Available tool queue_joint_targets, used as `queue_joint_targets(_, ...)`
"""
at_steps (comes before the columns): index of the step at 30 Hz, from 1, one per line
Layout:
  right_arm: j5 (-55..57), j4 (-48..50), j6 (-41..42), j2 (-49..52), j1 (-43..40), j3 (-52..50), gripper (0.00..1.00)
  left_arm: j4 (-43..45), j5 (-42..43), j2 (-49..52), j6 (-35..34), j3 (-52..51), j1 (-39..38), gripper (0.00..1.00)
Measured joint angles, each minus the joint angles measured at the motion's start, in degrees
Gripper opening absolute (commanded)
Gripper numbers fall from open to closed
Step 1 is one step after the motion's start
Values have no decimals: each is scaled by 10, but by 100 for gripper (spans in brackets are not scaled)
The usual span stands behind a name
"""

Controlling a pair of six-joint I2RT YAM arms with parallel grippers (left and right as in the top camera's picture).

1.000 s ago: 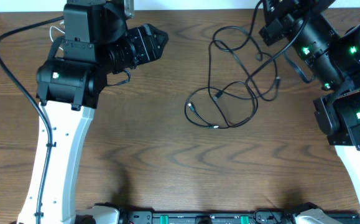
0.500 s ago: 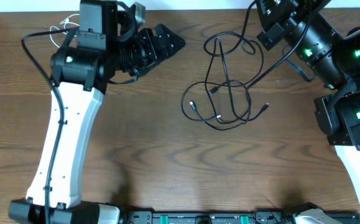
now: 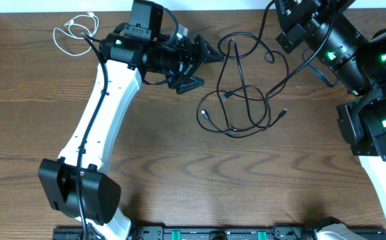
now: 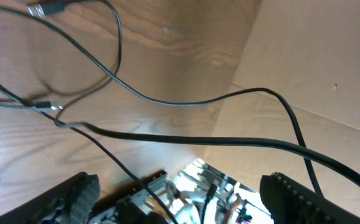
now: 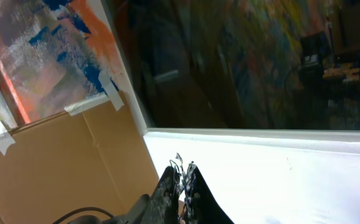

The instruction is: Untangle cables

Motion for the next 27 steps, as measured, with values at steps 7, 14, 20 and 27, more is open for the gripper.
queue_joint_targets(7, 0, 0, 0, 0, 0, 0, 1, -21, -59, 0, -10, 0, 6, 86)
queue_joint_targets(14, 0, -4, 0, 0, 0, 0, 1, -45, -152, 0, 202, 0, 6, 86)
queue_joint_targets(20, 0, -10, -2, 0, 0, 0, 1, -109, -159, 0, 461, 0, -25, 87)
queue_joint_targets(27, 0, -11, -3, 0, 0, 0, 1, -74, -139, 0, 612, -31, -38, 87)
